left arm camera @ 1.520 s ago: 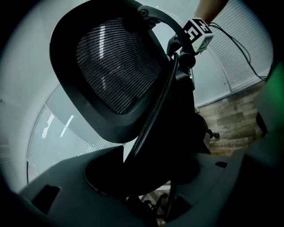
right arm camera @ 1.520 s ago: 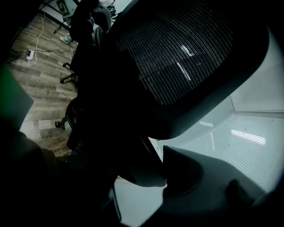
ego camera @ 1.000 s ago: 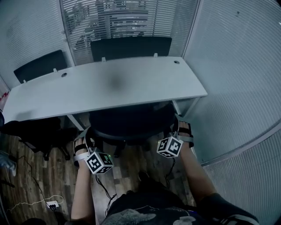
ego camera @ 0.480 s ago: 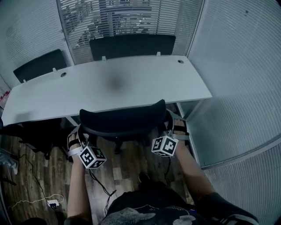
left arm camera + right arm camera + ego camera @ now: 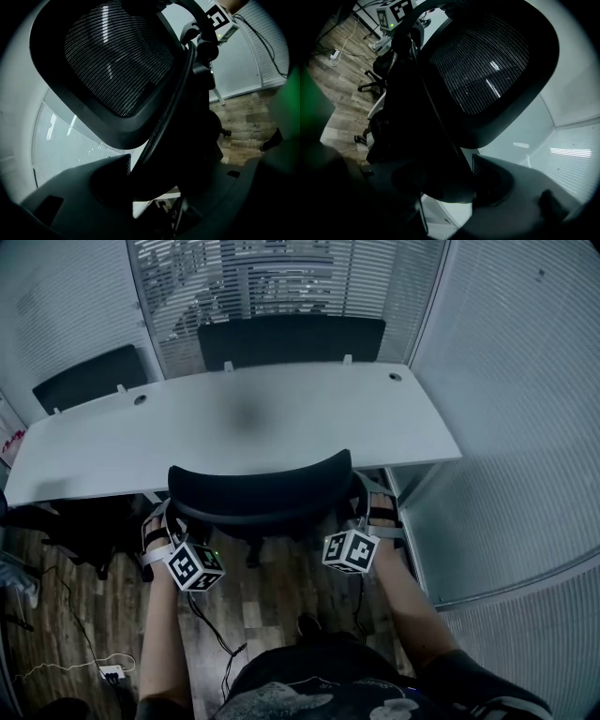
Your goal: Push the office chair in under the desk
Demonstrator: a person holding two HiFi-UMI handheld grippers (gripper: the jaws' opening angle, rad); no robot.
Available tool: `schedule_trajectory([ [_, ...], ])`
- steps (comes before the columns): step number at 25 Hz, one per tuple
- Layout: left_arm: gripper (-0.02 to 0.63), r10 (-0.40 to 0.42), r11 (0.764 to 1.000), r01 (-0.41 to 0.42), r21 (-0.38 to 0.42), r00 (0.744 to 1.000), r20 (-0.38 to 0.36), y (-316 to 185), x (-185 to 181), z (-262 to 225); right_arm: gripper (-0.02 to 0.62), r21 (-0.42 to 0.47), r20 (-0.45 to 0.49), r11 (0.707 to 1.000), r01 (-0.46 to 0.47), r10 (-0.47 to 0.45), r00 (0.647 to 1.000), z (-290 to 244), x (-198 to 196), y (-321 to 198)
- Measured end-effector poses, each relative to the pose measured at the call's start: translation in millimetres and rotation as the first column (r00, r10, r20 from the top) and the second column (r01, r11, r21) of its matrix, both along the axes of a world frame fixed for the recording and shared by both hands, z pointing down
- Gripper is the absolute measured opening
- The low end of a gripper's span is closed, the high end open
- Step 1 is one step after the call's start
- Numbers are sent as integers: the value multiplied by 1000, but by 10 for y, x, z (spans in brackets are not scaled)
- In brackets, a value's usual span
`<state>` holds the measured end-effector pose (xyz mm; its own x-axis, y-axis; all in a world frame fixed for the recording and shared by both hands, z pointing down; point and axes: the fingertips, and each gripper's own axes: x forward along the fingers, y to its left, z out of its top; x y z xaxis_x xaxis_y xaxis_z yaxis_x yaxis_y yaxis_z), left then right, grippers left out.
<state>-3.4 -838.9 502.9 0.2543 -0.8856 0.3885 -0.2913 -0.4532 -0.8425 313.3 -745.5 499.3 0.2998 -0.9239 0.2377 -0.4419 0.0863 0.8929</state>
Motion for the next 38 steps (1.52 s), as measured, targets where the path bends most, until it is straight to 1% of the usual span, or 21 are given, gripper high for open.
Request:
schedule_trajectory([
  [4,270,-19,1000,19,5,1000,13,-124,-26,11,279,7,3,1000,12,-12,1000,1,-26,-96],
  [15,265,-31,999,31,13,999,31,-331,-23,19,279,6,-7,1000,26,-26,1000,19,-17,-289],
  [20,265,-44,999,44,7,998,46,-446,-107,39,279,22,-6,998,50,-50,999,19,-136,-310],
  [27,265,-49,999,48,26,998,46,-456,-139,23,281,18,-17,999,45,-45,999,10,-168,-292],
  [30,265,-48,999,47,21,998,43,-464,-134,34,281,22,-13,999,40,-40,999,18,-169,-296],
  [34,267,-59,998,58,10,997,43,-484,-156,42,281,27,35,998,51,-52,998,9,-215,-317],
  [38,267,-54,998,56,-30,997,57,-444,-132,41,281,-12,42,999,30,-29,999,10,-201,-274],
])
